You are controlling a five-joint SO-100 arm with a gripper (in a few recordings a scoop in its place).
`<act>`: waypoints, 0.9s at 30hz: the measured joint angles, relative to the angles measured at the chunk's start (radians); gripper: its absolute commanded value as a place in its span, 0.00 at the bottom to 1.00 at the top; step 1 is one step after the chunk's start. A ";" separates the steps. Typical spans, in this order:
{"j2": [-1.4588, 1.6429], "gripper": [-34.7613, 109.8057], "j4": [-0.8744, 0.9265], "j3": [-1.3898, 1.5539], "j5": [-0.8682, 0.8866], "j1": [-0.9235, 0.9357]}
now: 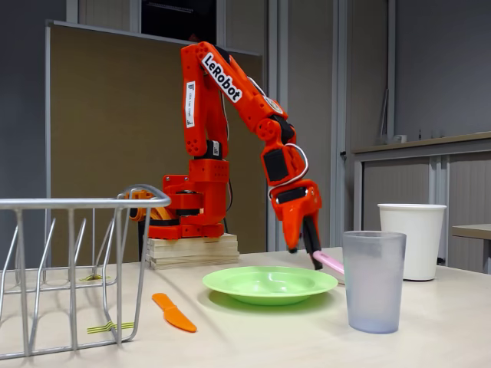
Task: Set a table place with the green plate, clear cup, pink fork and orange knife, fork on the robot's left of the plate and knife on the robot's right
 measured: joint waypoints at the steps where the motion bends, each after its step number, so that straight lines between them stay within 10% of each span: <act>1: 0.012 0.68 0.032 0.000 0.003 0.006; 27: 0.094 0.61 -0.213 0.077 0.181 -0.038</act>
